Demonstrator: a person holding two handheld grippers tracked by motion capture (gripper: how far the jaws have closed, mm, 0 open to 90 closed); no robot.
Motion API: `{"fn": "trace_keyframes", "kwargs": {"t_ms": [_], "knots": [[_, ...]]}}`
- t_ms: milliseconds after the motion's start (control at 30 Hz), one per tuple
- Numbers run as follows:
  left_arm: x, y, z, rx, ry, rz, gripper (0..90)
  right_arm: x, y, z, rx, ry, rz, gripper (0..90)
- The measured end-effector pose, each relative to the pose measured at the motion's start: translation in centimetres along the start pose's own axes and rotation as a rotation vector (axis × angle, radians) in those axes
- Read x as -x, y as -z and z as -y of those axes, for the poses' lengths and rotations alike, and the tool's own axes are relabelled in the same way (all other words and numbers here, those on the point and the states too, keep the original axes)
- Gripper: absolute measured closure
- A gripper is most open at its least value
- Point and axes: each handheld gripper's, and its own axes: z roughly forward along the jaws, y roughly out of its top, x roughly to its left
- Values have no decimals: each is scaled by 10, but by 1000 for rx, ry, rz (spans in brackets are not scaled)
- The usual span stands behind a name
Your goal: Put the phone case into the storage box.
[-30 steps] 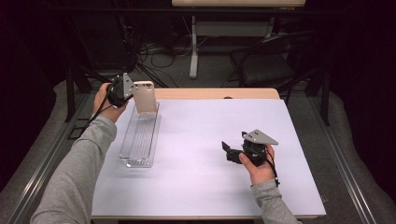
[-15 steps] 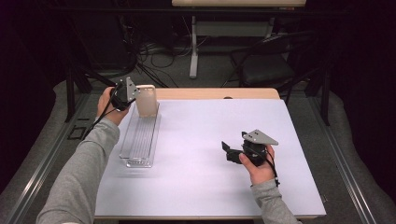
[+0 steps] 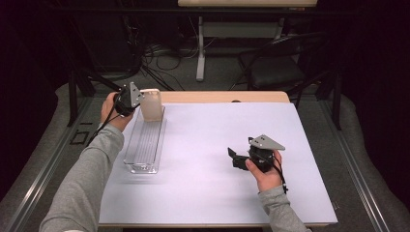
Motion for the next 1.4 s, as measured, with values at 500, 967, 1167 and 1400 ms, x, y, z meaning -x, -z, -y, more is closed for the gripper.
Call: {"fn": "trace_keyframes", "kwargs": {"t_ms": [500, 967, 1167, 1400], "knots": [[-5, -8, 4, -9, -58, -10, 787, -1, -2, 2, -9, 3, -5, 137], [-7, -16, 4, -14, -35, -8, 742, -1, -2, 3, -16, 1, -2, 138], [-8, -16, 4, -18, -20, -12, 693, 0, -2, 3, -15, 1, -3, 137], [-9, -17, 5, -27, 2, -13, 560, 0, -3, 4, -17, 1, 0, 138]]}}
